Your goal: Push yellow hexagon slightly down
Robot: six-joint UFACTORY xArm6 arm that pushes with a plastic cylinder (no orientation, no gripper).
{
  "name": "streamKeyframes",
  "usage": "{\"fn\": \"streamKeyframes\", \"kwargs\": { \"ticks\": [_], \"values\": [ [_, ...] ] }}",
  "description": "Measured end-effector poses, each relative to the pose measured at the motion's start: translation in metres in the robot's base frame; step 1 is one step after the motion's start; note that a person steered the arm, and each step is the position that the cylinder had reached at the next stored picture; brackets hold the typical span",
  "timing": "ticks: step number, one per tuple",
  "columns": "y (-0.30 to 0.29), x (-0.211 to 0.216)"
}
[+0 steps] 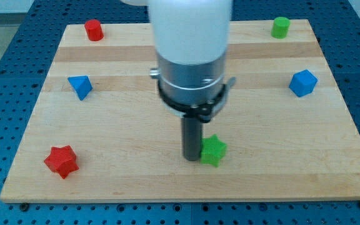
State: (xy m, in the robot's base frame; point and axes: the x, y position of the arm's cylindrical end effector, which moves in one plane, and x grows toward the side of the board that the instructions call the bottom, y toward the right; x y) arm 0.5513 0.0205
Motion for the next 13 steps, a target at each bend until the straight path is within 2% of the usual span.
{"fn": "streamKeyframes", "kwargs": {
  "ticks": [1, 2, 4, 6, 8, 10, 13],
  "values": [
    [0.053, -0.009],
    [0.081, -0.028],
    [0.080, -0.127],
    [0.010, -0.161],
    [-0.020, -0.157],
    [-0.020, -0.143],
    [-0.022, -0.088]
  ]
}}
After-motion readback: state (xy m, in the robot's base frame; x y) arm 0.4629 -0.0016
